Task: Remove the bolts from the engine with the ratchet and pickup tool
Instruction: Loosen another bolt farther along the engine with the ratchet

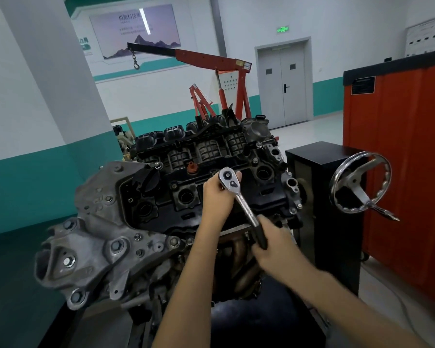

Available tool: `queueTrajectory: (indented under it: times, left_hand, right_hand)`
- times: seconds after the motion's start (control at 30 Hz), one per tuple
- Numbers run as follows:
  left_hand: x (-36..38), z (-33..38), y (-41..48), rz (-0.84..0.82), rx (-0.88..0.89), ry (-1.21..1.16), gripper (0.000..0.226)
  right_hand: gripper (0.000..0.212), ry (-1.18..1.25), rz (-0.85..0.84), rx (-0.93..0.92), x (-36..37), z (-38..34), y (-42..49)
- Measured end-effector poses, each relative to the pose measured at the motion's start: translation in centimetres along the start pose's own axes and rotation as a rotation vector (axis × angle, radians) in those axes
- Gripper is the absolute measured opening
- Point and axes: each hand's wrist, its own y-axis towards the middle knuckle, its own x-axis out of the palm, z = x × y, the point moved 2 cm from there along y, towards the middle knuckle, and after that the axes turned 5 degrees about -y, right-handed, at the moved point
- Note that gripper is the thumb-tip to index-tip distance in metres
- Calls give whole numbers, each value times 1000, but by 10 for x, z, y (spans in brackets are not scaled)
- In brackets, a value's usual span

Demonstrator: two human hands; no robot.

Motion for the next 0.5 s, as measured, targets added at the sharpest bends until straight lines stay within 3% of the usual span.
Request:
queueTrajectory:
  times: [0.17,0.27,0.37,0.5]
  left_hand:
    - [-1,24,10,-187,112,194,47]
    - [1,23,10,-231,54,133,45]
    - [4,16,0,-126,41,6,48]
    - [15,14,-2,9,49,-95,46]
  right_hand:
    - [29,-476,-191,-160,-96,16,41]
    - [20,-714,-156,-256,-116,10,64]
    - [22,-537,-112,-178,-94,15,48]
    - [29,3,69,17,-15,5,-5]
